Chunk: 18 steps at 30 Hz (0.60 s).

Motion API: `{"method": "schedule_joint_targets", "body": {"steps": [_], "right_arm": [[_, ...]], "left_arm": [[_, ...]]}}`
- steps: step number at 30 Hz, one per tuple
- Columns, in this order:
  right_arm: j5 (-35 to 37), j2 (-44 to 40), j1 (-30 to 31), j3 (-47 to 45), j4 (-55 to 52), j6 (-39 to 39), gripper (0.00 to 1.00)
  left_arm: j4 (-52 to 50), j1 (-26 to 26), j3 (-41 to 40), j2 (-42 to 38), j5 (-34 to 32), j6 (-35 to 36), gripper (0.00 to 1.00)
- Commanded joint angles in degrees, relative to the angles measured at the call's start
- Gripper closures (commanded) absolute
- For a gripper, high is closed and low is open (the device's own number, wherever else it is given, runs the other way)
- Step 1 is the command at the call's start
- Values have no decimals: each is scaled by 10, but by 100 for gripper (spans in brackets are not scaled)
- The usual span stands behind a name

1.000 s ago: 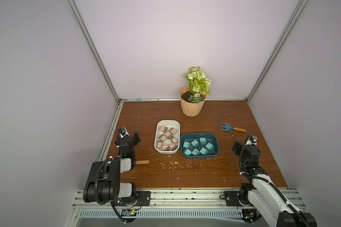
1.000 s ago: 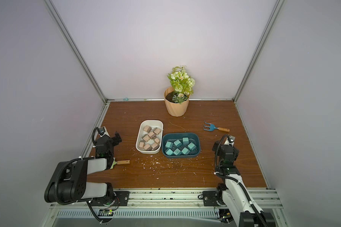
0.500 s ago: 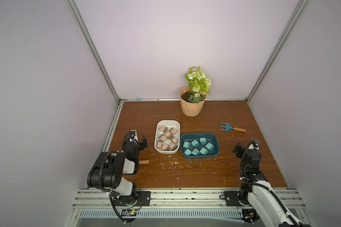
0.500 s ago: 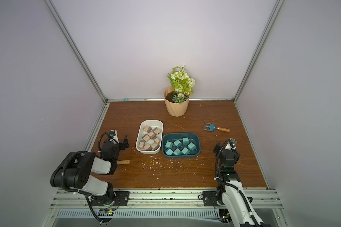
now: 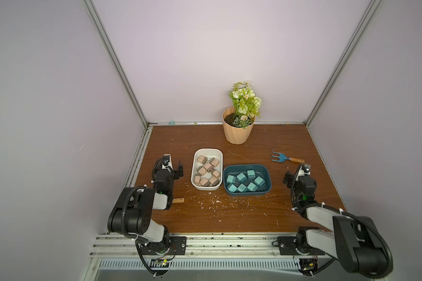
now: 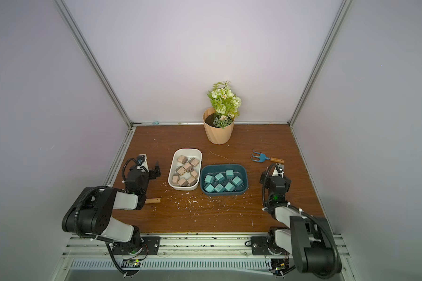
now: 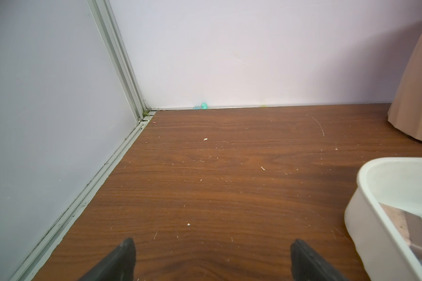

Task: Place the plugs by color into the storage box
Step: Reset both arms

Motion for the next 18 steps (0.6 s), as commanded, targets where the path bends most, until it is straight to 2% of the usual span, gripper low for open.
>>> {"method": "schedule_joint_targets", "body": {"steps": [1,4,6,9,10,11,12,14,15,18], "right_arm": [[-55,68,1,71,93,-44,0],[-70,123,2,87,126,-64,0],[-79,119,5,85,128,-71,0],[-82,120,6,14,249,-75,0],[-85,140,7,-7,323,-77,0],[-84,141,9,-5,309,-78,0],[-85,130,9,14,250,-80,0],[-86,136,10,10,276,-81,0],[-86,128,9,18,247,-80,0],[-85,124,9,15,249,-80,0]], "left_arm": [[8,-1,3,-5,-1,9,0],[8,-1,2,-5,-1,9,0],[8,-1,2,-4,-1,9,0],[8,-1,3,-4,-1,9,0],[8,-1,3,-4,-1,10,0],[7,-1,3,-3,-1,9,0],[7,-1,3,-4,-1,9,0],[7,-1,3,-4,-1,9,0],[7,-1,2,-3,-1,9,0],[7,-1,3,-3,-1,9,0]]}}
